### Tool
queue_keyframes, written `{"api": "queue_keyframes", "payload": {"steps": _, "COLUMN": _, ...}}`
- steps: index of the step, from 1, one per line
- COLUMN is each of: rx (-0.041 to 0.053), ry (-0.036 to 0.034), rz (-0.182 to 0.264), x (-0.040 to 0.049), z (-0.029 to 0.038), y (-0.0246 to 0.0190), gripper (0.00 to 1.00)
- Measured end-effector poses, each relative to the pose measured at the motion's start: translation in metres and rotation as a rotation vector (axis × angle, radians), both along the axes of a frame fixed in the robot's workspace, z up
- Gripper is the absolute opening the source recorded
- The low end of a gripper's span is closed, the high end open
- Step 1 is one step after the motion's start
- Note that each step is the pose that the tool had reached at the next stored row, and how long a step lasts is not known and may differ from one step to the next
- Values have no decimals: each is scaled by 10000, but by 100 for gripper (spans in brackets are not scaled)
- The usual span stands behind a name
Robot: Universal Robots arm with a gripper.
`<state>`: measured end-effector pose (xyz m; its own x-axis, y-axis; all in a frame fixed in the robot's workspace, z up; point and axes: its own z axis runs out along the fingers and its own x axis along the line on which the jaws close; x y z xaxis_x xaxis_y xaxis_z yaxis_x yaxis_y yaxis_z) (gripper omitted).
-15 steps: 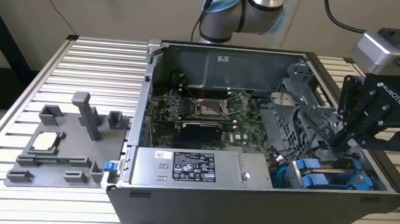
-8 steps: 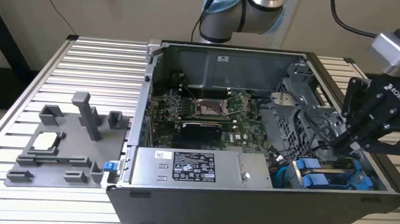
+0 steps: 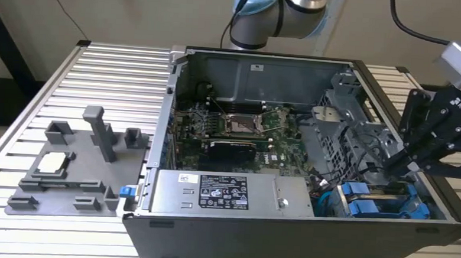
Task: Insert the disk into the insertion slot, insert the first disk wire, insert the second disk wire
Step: 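Insert the second disk wire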
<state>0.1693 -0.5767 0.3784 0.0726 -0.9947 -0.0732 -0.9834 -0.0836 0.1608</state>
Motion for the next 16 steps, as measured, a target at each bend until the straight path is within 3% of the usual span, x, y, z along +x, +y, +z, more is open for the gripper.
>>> {"api": "queue_keyframes", "payload": {"steps": 3, "rx": 6, "ry": 45, "rz": -6, "x": 7, "z": -30, "y": 0, "gripper": 16}}
{"api": "queue_keyframes", "payload": {"steps": 16, "rx": 7, "ry": 49, "rz": -15, "x": 9, "z": -66, "y": 0, "gripper": 16}}
